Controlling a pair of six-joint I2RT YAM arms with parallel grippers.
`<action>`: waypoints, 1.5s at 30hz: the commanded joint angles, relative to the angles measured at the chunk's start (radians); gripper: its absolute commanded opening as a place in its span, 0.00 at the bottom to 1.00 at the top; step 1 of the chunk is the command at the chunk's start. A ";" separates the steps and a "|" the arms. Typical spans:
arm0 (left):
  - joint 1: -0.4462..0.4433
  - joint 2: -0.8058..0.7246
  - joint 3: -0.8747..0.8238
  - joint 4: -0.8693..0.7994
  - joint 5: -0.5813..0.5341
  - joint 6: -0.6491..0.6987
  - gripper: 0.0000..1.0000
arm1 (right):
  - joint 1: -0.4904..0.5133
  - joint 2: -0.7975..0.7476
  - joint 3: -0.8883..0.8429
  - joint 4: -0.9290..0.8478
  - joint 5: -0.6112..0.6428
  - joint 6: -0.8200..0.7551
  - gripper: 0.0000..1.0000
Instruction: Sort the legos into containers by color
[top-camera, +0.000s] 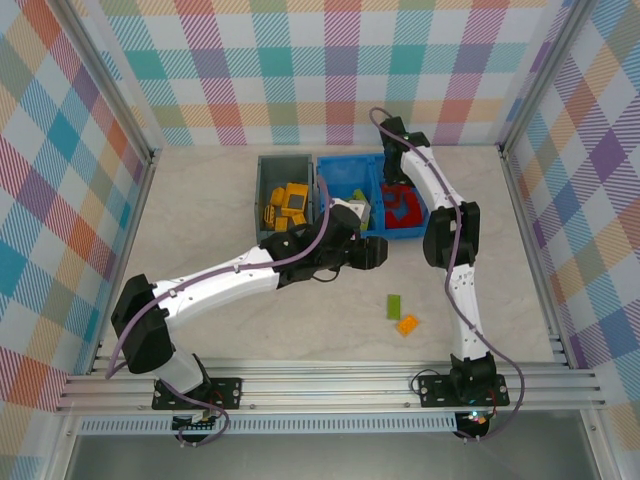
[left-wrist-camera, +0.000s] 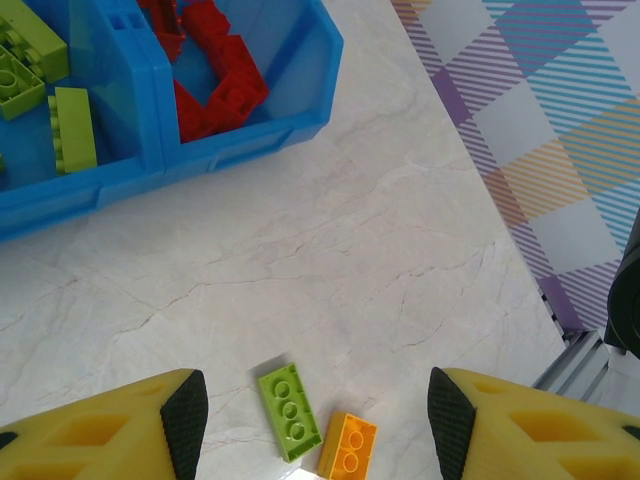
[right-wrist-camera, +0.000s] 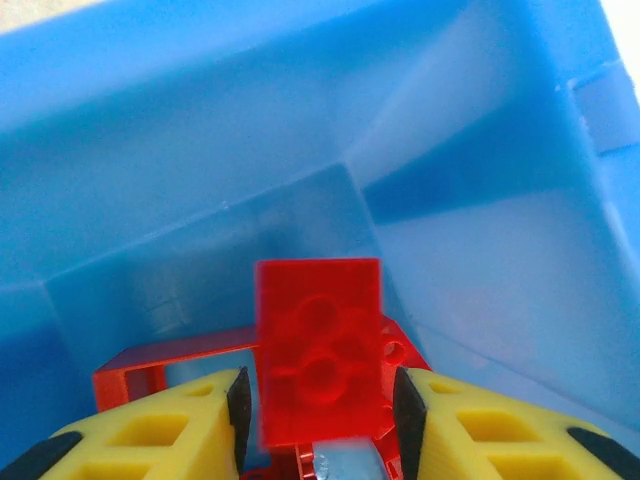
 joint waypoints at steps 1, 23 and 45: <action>-0.009 -0.030 -0.012 0.021 0.021 -0.001 0.62 | -0.005 0.019 0.038 -0.024 0.006 0.009 0.47; -0.158 0.176 0.060 -0.146 0.059 0.171 0.66 | 0.051 -0.723 -0.409 -0.016 -0.241 -0.030 0.66; -0.322 0.536 0.264 -0.315 -0.052 0.123 0.67 | 0.051 -1.613 -0.866 -0.153 -0.794 0.004 0.86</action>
